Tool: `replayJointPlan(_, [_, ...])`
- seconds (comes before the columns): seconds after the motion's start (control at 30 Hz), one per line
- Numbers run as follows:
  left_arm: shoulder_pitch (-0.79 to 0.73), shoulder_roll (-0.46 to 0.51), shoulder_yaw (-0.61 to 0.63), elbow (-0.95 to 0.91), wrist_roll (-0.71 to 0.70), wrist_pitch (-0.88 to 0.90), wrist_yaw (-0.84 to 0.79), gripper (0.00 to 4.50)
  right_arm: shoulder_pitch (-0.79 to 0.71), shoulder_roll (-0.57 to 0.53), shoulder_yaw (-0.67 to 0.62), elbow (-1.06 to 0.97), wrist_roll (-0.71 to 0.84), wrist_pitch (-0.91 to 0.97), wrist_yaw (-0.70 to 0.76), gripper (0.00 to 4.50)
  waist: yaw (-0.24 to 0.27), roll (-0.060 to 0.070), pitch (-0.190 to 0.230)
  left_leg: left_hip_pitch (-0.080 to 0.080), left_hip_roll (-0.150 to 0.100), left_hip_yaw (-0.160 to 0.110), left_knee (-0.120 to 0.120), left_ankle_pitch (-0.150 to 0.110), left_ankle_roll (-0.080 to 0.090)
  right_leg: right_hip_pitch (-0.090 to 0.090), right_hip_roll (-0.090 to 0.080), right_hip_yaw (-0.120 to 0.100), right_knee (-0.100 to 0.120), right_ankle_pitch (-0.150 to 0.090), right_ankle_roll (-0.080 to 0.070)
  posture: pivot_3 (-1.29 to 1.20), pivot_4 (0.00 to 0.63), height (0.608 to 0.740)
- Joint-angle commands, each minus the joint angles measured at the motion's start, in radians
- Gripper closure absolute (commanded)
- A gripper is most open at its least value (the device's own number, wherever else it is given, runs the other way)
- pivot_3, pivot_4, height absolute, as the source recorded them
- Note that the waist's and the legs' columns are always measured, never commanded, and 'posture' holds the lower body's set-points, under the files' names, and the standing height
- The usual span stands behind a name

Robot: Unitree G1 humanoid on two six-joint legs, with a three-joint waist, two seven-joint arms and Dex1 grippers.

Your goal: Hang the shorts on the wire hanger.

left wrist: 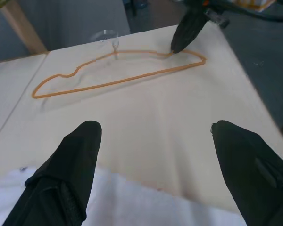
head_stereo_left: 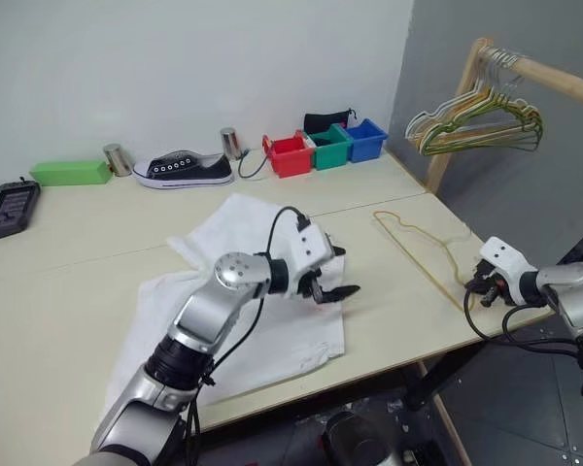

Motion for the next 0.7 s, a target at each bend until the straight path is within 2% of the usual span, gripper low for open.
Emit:
replayJointPlan(0.03, [-0.08,0.059,0.111,0.067,-0.036,-0.043,-0.048,0.54,-0.064,-0.046,0.03,-0.072,-0.139,-0.27,-0.114,4.48,-0.002,0.0,0.0,0.0,0.0,0.0,-0.001,0.0,0.0,0.0,0.0,0.0,0.0,0.0,0.0,-0.35,0.041,0.74])
replayJointPlan(0.13, [-0.171,0.123,0.201,0.164,-0.106,-0.023,-0.134,0.54,-0.113,-0.047,0.107,-0.062,-0.308,-0.494,-0.263,4.48,-0.003,0.0,0.0,0.0,0.0,0.0,-0.002,0.0,0.0,0.0,0.0,0.0,0.0,0.0,0.0,-0.35,0.036,0.74])
replayJointPlan(0.27, [-0.251,0.214,0.23,0.269,-0.166,0.0,-0.295,0.54,-0.198,-0.016,0.167,-0.042,-0.476,-0.678,-0.456,4.48,0.001,0.001,0.0,-0.002,0.0,0.001,-0.005,0.0,0.0,-0.004,0.0,0.0,0.0,0.0,0.001,-0.33,0.03,0.74])
replayJointPlan(0.33, [-0.299,0.237,0.231,0.33,-0.174,0.018,-0.349,0.54,-0.254,0.003,0.191,-0.037,-0.555,-0.748,-0.548,4.48,0.002,0.001,0.0,-0.002,0.0,0.001,-0.007,0.0,0.0,-0.004,0.0,0.001,0.001,0.004,0.006,-0.33,0.028,0.74])
replayJointPlan(0.53, [-0.378,0.277,0.15,0.49,-0.095,-0.04,-0.487,0.54,-0.391,0.07,0.222,-0.001,-0.691,-0.841,-0.74,4.48,0.017,0.001,0.0,-0.002,-0.001,0.001,-0.013,0.0,0.0,-0.007,0.0,0.001,0.001,0.003,0.006,-0.32,0.016,0.74])
replayJointPlan(0.7, [-0.389,0.275,0.118,0.56,-0.038,-0.107,-0.526,0.54,-0.422,0.105,0.225,-0.02,-0.721,-0.87,-0.792,4.48,0.037,0.001,-0.001,-0.002,-0.001,0.001,-0.014,0.0,0.0,-0.007,0.0,0.001,0.001,0.003,0.006,-0.32,0.009,0.74])
